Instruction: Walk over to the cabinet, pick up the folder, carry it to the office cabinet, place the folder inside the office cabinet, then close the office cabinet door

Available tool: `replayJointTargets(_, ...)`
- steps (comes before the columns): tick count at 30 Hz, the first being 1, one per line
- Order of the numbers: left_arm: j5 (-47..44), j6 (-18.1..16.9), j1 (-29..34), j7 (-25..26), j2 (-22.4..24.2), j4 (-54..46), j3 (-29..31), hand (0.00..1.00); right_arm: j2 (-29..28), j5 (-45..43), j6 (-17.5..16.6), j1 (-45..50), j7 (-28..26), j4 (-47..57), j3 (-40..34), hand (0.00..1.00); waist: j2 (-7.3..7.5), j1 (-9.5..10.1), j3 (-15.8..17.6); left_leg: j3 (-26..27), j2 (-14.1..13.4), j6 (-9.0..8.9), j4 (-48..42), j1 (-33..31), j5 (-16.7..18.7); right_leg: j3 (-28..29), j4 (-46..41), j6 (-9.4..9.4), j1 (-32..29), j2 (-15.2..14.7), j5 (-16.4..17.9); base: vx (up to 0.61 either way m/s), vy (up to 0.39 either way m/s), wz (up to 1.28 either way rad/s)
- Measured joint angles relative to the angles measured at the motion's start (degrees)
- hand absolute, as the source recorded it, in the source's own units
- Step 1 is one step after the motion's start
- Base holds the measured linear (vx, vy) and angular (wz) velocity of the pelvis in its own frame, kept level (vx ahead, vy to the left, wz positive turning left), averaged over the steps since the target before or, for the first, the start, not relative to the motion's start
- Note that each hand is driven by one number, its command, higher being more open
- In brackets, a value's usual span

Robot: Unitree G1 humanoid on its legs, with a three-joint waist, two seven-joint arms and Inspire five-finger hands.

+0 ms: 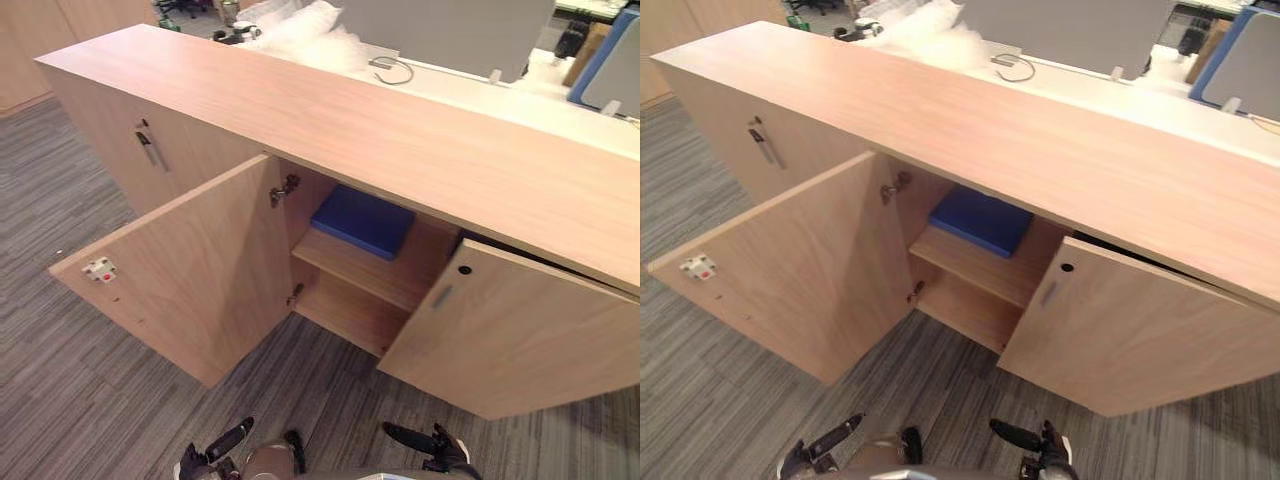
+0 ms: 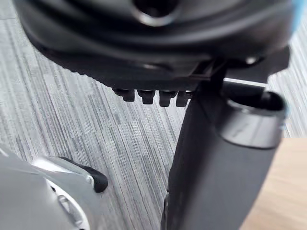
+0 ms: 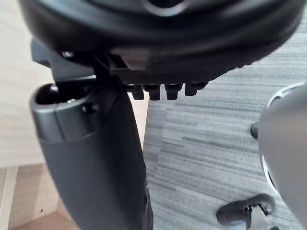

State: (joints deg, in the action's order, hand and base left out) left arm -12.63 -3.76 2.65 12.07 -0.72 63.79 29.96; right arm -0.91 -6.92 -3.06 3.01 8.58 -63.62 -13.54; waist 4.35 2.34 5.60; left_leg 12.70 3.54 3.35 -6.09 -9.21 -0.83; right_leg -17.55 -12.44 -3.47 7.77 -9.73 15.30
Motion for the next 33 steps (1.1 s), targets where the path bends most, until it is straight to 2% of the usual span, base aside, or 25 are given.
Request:
replayJointTargets(1, -1.0, 0.1, 0.2, -0.3, 0.1, 0.4, 0.1, 1.00, 0.1, 0.0, 0.0, 0.1, -0.2, -0.2, -0.8, 1.00, -0.42, 0.02, 0.2, -0.7, 0.8, 0.10, 3.9, 1.8, -1.4, -0.4, 0.5, -0.02, 0.5, -0.2, -0.5, 0.07, 0.054, 0.42)
replayJointTargets(2, -3.1, 0.1, 0.8, -0.9, 0.3, 1.5, 0.1, 1.00, 0.6, -0.1, 0.2, 1.0, -0.6, -0.4, -1.7, 1.00, -1.72, -0.38, 0.0, -2.5, 1.8, 0.22, 11.2, 5.2, -5.3, -1.8, 1.2, 0.58, 1.3, 0.2, -1.6, 0.07, 0.059, 0.72)
replayJointTargets(3, -5.4, 0.1, 0.9, -1.3, 0.2, 2.6, -0.1, 1.00, 0.8, -1.1, 0.2, 1.2, -0.8, -0.2, -3.1, 1.00, -2.36, -1.46, 0.1, -4.6, 2.3, 0.46, 11.7, 5.2, -6.0, -3.2, 1.8, 0.87, 2.1, 0.4, -2.3, 0.06, 0.048, 0.77)
replayJointTargets(6, -13.2, 0.1, 1.7, -2.2, -0.9, 3.2, -2.6, 1.00, 0.7, -2.3, 0.4, 1.4, -1.0, -0.7, -3.3, 1.00, -1.88, -1.55, 0.2, -7.4, 2.8, 0.47, 11.7, 5.8, -6.0, -4.5, 1.9, 1.03, 3.7, 0.8, -3.5, 0.02, 0.017, 0.54)
replayJointTargets(10, -18.8, -0.5, 3.1, -3.7, -2.1, 2.4, -7.2, 1.00, 0.5, -2.3, 0.4, 1.6, -1.5, -1.2, -3.2, 1.00, -1.02, -1.56, -0.3, -10.4, 3.3, 0.71, 11.7, 7.2, -5.8, -5.7, 1.4, 1.04, 5.8, 1.1, -4.4, 0.02, -0.004, 0.41)
replayJointTargets(17, -22.7, -1.2, 6.1, -3.7, -1.7, -2.4, -8.2, 1.00, 0.4, -2.3, 0.4, 1.7, -1.8, -1.0, -3.3, 1.00, -0.87, -2.09, -0.3, -10.7, 3.7, 0.95, 11.7, 7.9, -5.2, -5.8, 1.4, 0.90, 6.6, 0.9, -4.5, 0.04, -0.014, 0.04)
replayJointTargets(21, -18.8, -1.1, 6.6, -3.4, -1.2, -5.5, -6.4, 1.00, 0.4, -2.2, 0.4, 1.8, -1.8, -0.8, -3.6, 1.00, -0.89, -2.39, -0.3, -10.6, 3.6, 0.72, 11.7, 8.5, -4.7, -5.7, 1.5, 0.43, 7.2, 1.0, -4.8, 0.05, -0.027, -0.02)
replayJointTargets(25, -11.0, -1.0, 6.0, -2.5, -1.8, -10.1, -4.1, 1.00, 0.3, -2.2, 0.4, 1.8, -1.8, -0.8, -5.7, 1.00, -1.17, -2.40, -0.3, -10.2, 3.2, 0.46, 11.7, 9.0, -4.0, -5.3, 1.5, 0.81, 7.2, 1.1, -5.4, 0.07, -0.032, -0.07)
replayJointTargets(28, -6.0, -0.4, 4.2, -2.5, -4.8, -11.6, -3.6, 1.00, 0.7, -2.1, 0.5, 1.9, -1.8, -0.8, -5.8, 1.00, -1.54, -2.42, -0.5, -10.0, 2.6, 0.16, 11.7, 9.4, -3.3, -4.7, 1.2, 1.20, 7.2, 1.6, -6.3, 0.10, -0.036, -0.06)
replayJointTargets(33, 2.1, 1.5, -1.9, -2.5, -13.3, -11.4, -0.8, 1.00, 0.8, -2.1, 0.8, 1.7, -2.3, -1.3, -7.9, 1.00, -2.00, -2.44, -0.7, -9.8, 1.5, 0.07, 11.4, 11.0, -2.9, -2.8, -1.3, 1.45, 7.0, 2.2, -7.3, 0.10, -0.058, -0.03)
